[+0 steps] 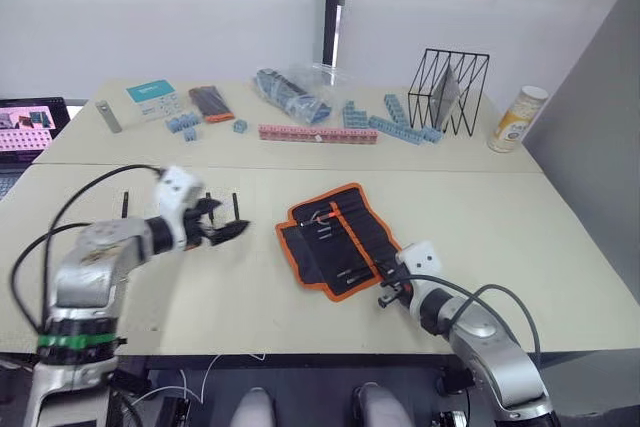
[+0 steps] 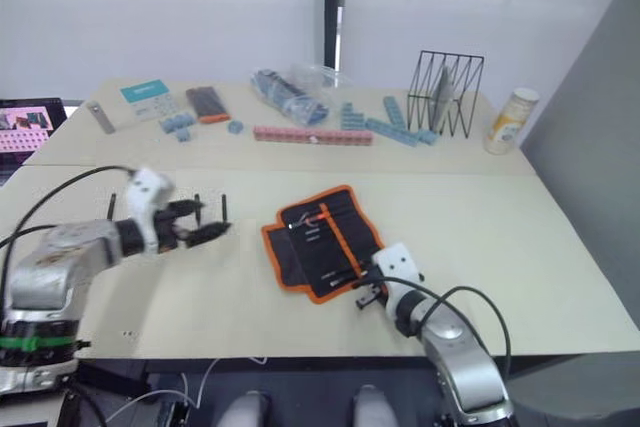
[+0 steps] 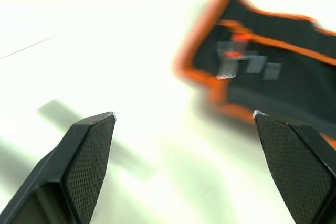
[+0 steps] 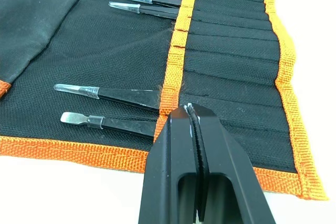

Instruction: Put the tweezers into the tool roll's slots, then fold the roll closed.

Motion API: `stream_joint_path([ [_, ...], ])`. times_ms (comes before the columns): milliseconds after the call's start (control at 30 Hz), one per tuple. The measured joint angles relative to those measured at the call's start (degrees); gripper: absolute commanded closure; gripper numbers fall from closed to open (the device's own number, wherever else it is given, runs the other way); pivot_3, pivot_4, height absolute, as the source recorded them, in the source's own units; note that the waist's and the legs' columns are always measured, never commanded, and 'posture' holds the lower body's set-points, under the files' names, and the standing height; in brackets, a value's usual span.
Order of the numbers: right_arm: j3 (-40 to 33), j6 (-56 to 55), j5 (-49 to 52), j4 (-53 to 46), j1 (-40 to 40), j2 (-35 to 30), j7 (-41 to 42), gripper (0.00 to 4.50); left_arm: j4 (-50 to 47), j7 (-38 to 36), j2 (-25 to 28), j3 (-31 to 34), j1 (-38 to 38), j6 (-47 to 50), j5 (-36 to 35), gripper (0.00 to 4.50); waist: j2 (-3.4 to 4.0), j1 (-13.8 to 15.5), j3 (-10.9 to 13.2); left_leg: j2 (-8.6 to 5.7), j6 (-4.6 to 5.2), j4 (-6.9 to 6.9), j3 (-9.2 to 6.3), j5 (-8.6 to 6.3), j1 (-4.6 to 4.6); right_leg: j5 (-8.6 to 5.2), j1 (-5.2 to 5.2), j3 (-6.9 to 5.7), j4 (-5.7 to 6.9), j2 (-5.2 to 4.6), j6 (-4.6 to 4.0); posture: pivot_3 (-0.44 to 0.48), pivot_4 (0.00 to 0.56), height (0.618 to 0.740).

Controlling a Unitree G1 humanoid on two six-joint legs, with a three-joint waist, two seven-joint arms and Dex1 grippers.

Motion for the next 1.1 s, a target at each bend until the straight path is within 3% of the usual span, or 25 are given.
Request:
stream_joint_path([
  [267, -1.4, -1.1, 0.6, -1.4, 2.1, -0.4, 0.2, 4.50, -0.3, 6.1, -0.7, 18.7, 18.0, -5.1, -3.1, 0.03, -0.06, 0.6, 0.0, 0.01, -0.42, -0.05, 0.07, -0.26, -0.01, -0.05, -0.14, -0.10, -0.11, -0.10, -0.08, 0.000, 0.150, 0.721],
  [567, -2.2, -1.3, 1.1, -1.7, 3.6, -1.0, 0.4, 4.50, -10.9, 14.2, -10.9, 29.8, 36.0, -8.7, -5.8, 0.03, -0.34, 1.2, -0.2, 0.27, -0.59, -0.02, 0.29, -0.37, -0.08, -0.05, -0.13, -0.22, -0.95, -0.15, -0.10, 0.000, 0.150, 0.721],
  [867, -2.8, -1.3, 2.4, -1.7, 3.4, -1.0, 0.9, 4.50, -14.2, 18.7, -12.4, 31.2, 38.5, -10.1, -7.7, 0.03, -0.29, 0.9, -0.2, 0.45, -0.60, -0.02, 0.37, -0.38, -0.47, -0.02, -0.20, -0.41, -1.70, -0.12, -0.13, 0.000, 0.150, 0.721],
  [1100, -2.7, -1.3, 2.5, -1.8, 3.5, -1.0, 1.0, 4.50, -13.5, 22.1, -10.8, 26.4, 33.9, -9.6, -7.5, 0.03, -0.29, 0.9, -0.2, 0.54, -0.66, -0.06, 0.50, -0.42, -0.41, 0.04, -0.22, -0.42, -1.65, -0.07, -0.20, 0.000, 0.150, 0.721],
])
